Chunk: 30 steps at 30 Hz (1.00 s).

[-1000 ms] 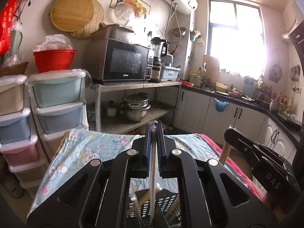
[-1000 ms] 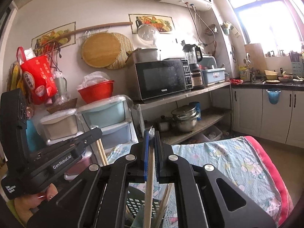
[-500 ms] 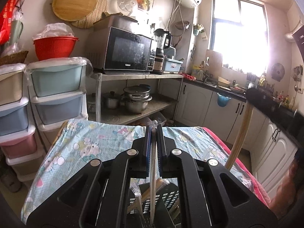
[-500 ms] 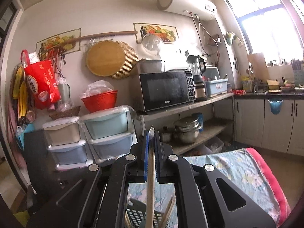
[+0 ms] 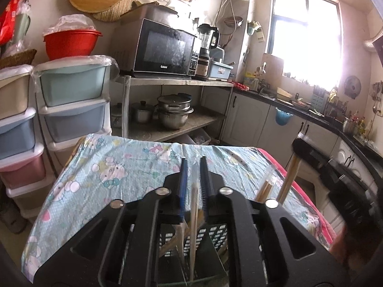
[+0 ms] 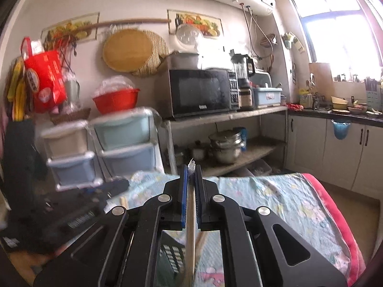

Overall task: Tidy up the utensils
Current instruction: 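Open both tools to release the chopsticks into the caddy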

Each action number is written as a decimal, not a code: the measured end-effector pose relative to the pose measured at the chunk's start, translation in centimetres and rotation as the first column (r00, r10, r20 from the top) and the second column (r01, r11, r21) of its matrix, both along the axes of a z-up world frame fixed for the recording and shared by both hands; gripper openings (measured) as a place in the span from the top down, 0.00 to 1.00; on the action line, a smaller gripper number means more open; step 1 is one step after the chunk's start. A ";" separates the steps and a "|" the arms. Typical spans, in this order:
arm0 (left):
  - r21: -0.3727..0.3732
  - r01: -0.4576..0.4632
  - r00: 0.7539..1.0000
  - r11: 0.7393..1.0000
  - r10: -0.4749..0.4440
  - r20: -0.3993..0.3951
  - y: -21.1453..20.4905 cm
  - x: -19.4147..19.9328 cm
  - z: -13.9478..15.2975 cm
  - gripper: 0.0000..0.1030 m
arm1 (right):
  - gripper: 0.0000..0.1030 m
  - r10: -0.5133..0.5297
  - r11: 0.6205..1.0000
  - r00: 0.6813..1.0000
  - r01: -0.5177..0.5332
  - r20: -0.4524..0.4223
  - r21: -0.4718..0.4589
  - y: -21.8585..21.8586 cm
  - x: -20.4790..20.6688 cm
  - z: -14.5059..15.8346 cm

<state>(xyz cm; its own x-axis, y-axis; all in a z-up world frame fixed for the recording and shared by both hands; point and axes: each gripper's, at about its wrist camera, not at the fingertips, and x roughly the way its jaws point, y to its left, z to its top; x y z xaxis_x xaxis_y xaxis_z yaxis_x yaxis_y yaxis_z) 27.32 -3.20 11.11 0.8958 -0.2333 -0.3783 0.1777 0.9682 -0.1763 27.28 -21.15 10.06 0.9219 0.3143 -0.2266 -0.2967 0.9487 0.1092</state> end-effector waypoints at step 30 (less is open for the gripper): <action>-0.092 -0.014 1.000 0.996 0.014 -0.003 2.3 -5.9 0.3 0.11 | 0.23 -0.048 0.999 0.989 0.044 -0.138 -0.030 -2.5 -6.4 -3.0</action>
<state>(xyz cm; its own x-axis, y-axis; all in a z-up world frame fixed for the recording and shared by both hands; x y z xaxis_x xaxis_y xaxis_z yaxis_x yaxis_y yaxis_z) 21.43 -0.90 11.38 0.8984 -0.2549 -0.3576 0.1642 0.9502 -0.2649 20.92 -23.61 7.05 0.8943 0.2646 -0.3608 -0.2368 0.9641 0.1202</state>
